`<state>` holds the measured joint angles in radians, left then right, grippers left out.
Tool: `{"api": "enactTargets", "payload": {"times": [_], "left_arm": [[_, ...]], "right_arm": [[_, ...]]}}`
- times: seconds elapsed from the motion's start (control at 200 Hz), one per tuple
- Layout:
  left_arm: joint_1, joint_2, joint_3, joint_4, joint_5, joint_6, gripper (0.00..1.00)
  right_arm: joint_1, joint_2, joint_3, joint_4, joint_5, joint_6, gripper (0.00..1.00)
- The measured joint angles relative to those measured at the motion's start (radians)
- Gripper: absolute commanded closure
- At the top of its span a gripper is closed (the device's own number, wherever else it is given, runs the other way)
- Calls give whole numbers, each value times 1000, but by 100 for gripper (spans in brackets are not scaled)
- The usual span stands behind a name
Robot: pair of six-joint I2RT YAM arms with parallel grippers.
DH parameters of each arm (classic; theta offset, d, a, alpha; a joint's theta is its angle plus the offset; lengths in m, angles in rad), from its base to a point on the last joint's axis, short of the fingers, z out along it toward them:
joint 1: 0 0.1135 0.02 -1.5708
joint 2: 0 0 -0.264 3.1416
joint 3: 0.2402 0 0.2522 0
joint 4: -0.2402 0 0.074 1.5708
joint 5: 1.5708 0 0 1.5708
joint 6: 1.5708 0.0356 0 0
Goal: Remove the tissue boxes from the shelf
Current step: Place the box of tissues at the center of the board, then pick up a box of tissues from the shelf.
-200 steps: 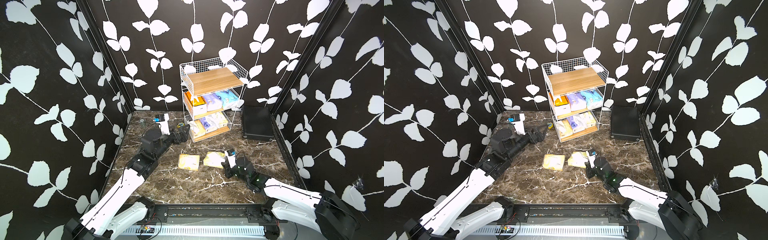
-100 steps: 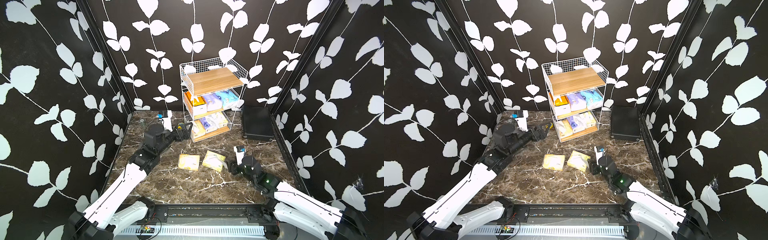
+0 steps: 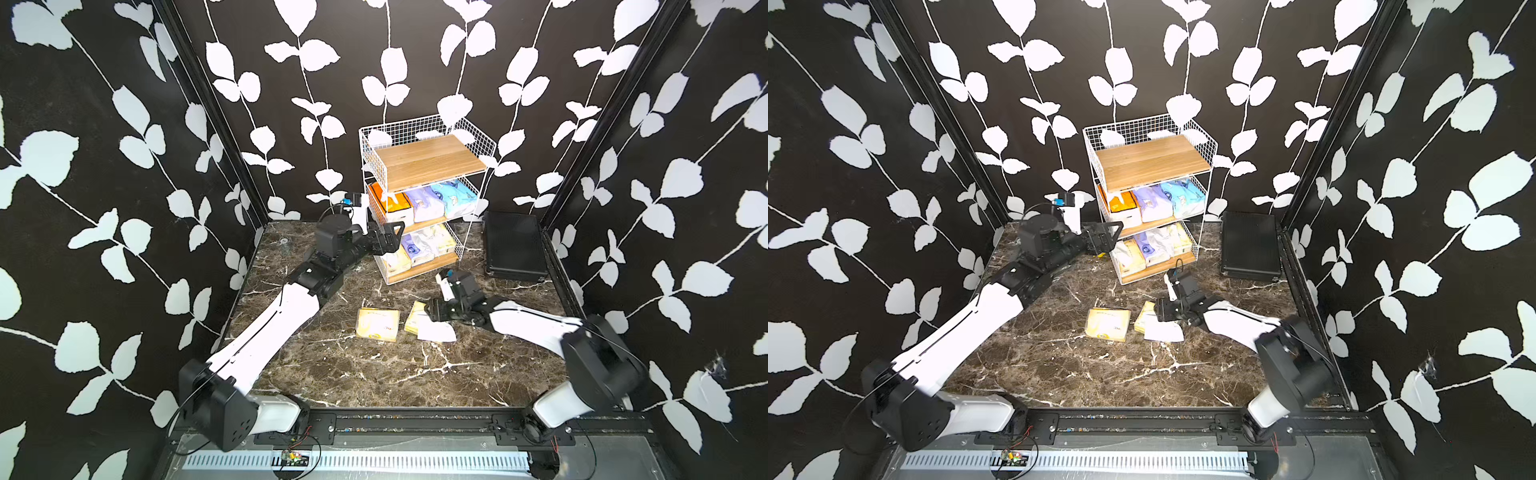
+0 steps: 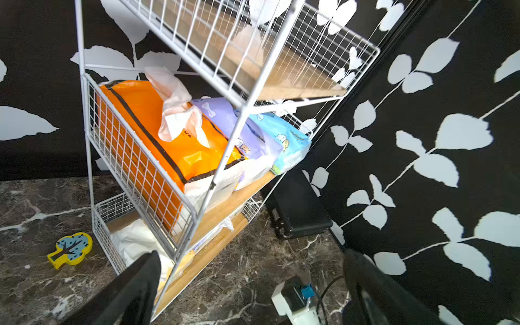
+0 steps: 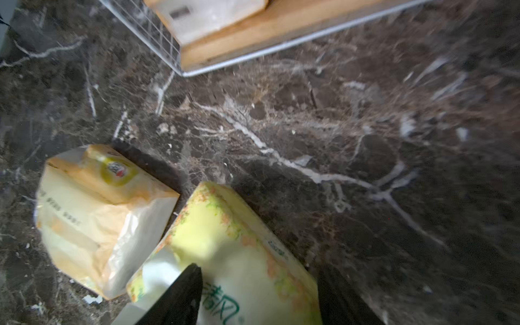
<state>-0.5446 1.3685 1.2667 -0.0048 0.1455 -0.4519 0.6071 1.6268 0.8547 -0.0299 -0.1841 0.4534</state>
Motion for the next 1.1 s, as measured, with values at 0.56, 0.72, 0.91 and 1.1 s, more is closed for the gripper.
{"api": "enactTargets", "payload": {"times": [0.56, 0.72, 0.91, 1.1], "left_arm": [[3, 182, 137, -22, -39, 150, 1], [23, 190, 154, -24, -56, 156, 1], [64, 200, 150, -40, -72, 153, 1], [113, 200, 150, -70, -53, 156, 1]], "right_arm": [[108, 3, 21, 90, 23, -11, 40], [108, -220, -43, 74, 56, -33, 40], [108, -454, -64, 65, 101, -46, 42], [107, -537, -64, 93, 147, -19, 49]]}}
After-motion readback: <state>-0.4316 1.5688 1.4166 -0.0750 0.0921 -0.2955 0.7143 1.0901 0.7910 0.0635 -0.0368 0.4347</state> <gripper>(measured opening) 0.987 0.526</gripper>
